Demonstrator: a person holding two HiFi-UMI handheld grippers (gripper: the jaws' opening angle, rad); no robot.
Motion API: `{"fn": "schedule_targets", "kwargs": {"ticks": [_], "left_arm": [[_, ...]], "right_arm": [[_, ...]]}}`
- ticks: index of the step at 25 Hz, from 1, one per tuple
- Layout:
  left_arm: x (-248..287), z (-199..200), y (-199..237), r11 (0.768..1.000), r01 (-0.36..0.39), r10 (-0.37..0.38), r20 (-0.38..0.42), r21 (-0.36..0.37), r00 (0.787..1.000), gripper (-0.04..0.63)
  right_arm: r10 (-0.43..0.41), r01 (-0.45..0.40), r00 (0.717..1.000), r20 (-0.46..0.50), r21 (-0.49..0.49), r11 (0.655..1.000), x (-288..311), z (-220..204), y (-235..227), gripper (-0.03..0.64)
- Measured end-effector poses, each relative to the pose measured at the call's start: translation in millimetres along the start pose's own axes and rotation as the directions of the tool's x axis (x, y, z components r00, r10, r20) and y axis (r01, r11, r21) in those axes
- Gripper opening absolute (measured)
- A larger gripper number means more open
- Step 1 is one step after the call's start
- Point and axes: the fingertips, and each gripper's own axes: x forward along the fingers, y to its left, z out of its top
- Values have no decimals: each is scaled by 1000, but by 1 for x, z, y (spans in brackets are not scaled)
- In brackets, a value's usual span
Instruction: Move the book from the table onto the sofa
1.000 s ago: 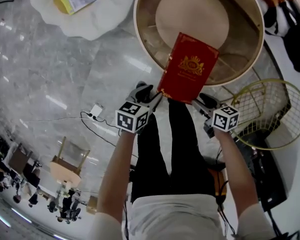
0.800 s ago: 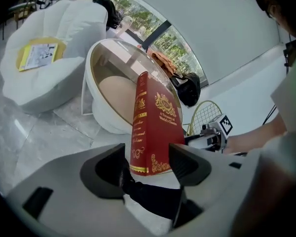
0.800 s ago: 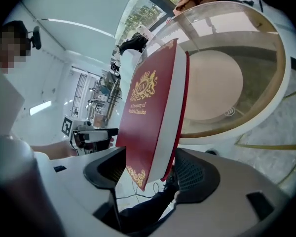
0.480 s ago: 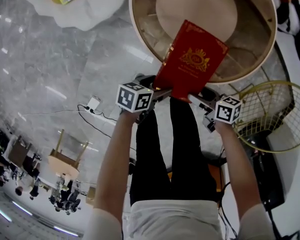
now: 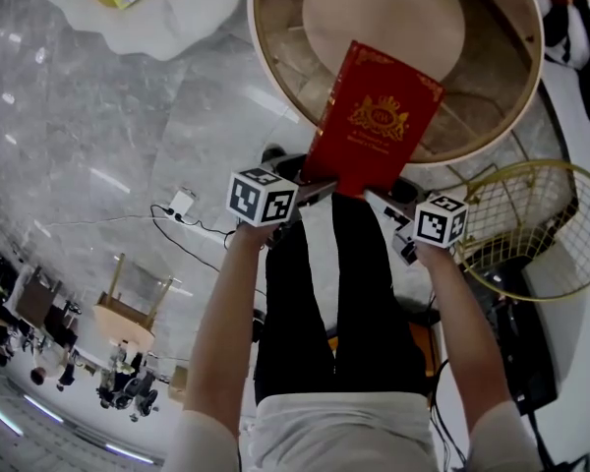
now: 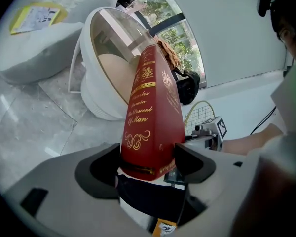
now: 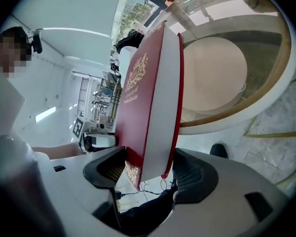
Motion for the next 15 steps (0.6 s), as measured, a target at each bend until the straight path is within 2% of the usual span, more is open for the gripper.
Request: {"fn": "schedule_targets", "kwargs": {"ticks": [3, 9, 15], "left_arm": [[-5, 3, -8, 1000, -11, 11, 29, -9, 1000, 347], [-24, 1, -26, 1000, -12, 12, 52, -1, 999, 347], [-67, 16, -65, 999, -25, 21, 130, 28, 991, 345]], "right_arm": [[6, -6, 1000, 0, -20, 1000, -6, 5, 7, 314], [-7, 1, 999, -44, -131, 991, -17, 10, 32, 313], [11, -25, 998, -68, -215, 976, -39, 28, 83, 313]]}}
